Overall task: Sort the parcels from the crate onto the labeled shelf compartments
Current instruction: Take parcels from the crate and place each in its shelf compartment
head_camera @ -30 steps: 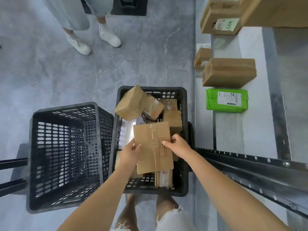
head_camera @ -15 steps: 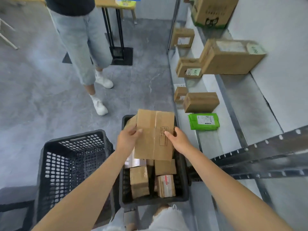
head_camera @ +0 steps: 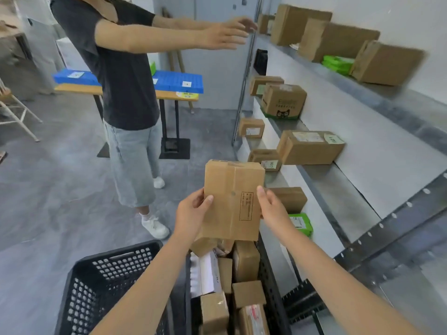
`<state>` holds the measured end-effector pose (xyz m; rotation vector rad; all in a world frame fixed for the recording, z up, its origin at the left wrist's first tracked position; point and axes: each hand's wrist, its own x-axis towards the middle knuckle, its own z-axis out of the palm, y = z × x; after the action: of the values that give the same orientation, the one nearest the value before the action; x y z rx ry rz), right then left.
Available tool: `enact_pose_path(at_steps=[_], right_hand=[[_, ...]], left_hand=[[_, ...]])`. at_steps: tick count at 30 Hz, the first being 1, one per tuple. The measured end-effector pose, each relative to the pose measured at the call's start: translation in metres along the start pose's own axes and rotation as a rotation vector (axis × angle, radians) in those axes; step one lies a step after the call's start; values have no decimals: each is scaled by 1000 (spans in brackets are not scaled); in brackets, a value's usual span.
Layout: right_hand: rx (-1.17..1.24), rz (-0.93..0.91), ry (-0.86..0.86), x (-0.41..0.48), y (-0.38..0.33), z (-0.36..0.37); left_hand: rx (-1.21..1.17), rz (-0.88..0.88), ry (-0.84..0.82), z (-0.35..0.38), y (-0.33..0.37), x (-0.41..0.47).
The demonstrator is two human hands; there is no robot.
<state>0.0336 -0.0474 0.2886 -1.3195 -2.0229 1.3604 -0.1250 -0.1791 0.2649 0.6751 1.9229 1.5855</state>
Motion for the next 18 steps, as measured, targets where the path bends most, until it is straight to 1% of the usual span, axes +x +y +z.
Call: enact_pose_path(at_steps=[4, 6, 10, 12, 16, 18], right_hand=[[242, 114, 24, -8, -22, -4], [300, 141, 37, -9, -29, -9], [341, 219, 45, -5, -29, -18], [399, 274, 34, -6, -25, -22], [453, 282, -19, -6, -15, -27], [443, 288, -45, -6, -11, -27]], left_hand=[[-31, -40, -32, -7, 2, -3], [-36, -45, -48, -10, 2, -4], [-70, -22, -62, -15, 6, -7], [-82, -29, -54, -16, 6, -5], [-85, -66, -56, -15, 7, -1], [-69, -92, -40, -13, 7, 1]])
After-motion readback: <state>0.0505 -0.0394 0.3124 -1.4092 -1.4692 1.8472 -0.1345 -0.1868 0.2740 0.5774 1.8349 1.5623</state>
